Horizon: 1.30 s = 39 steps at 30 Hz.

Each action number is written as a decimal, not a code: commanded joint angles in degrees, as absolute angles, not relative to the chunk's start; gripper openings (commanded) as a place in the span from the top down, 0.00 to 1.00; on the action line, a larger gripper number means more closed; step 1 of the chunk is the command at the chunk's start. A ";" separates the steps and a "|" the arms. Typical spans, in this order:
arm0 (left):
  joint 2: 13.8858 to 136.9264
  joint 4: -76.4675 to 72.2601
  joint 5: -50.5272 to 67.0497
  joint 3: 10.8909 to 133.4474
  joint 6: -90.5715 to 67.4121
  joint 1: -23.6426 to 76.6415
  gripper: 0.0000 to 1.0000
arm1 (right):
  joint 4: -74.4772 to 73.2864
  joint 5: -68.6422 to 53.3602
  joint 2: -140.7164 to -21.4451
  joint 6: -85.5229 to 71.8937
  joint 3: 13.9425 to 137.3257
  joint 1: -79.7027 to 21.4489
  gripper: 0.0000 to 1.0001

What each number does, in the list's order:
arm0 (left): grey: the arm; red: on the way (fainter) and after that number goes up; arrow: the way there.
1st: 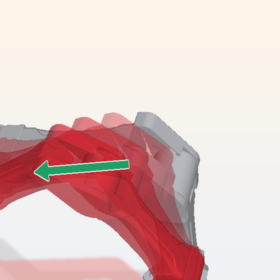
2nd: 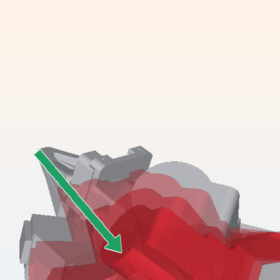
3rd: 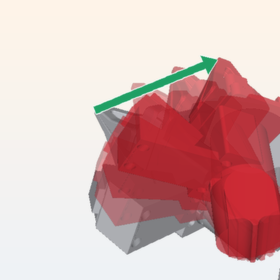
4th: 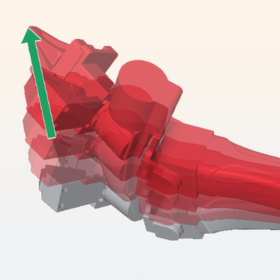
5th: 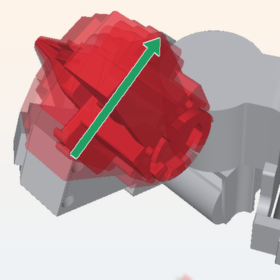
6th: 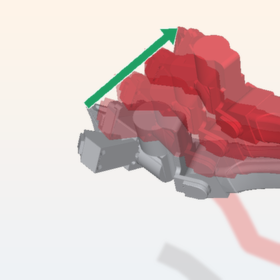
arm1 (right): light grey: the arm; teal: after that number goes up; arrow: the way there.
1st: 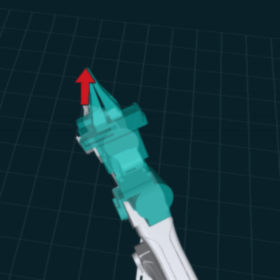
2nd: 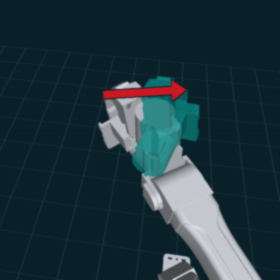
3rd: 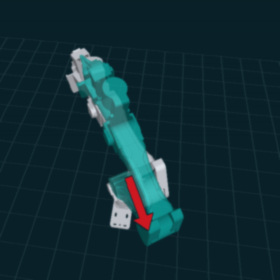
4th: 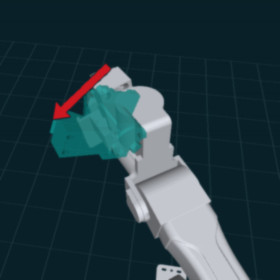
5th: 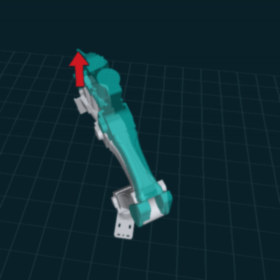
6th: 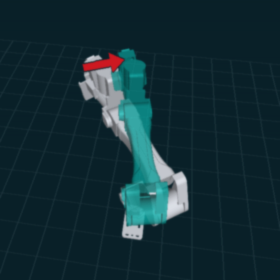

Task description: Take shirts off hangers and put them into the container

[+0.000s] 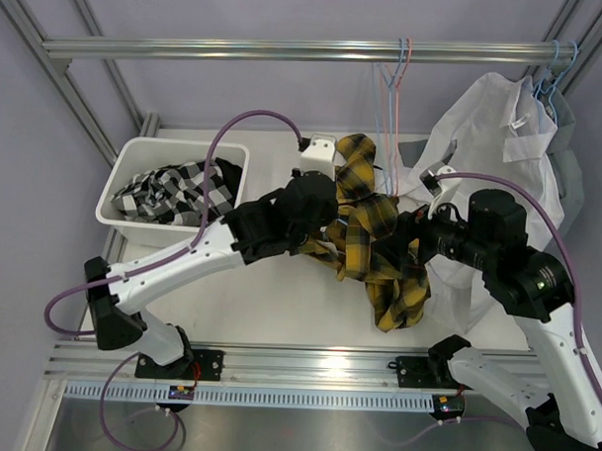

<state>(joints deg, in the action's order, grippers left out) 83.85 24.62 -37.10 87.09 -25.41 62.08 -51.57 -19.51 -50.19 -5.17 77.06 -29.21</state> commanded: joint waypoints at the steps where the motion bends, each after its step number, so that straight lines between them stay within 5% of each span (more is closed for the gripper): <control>1: 87.35 26.88 -45.96 94.03 -29.52 62.14 1.00 | -48.61 -12.39 -48.09 -9.93 74.19 -29.71 0.12; 8: 95.53 33.57 -49.22 103.00 -33.22 62.14 1.00 | -42.90 -18.19 -46.41 -17.74 66.10 -29.79 0.14; 23: 97.30 35.68 -49.83 104.24 -36.39 62.67 1.00 | -32.44 -10.98 -54.40 -24.60 58.97 -30.85 0.15; 26: 96.51 35.95 -50.36 103.36 -36.56 62.75 1.00 | -30.33 -10.64 -56.51 -25.57 59.15 -31.81 0.24; 33: 93.00 35.68 -52.99 98.71 -34.99 62.67 1.00 | -32.77 -9.41 -57.75 -26.54 60.90 -32.34 0.95; 39: 88.16 37.26 -54.31 94.40 -33.76 61.88 1.00 | -44.63 -4.76 -53.09 -26.19 70.46 -32.26 1.00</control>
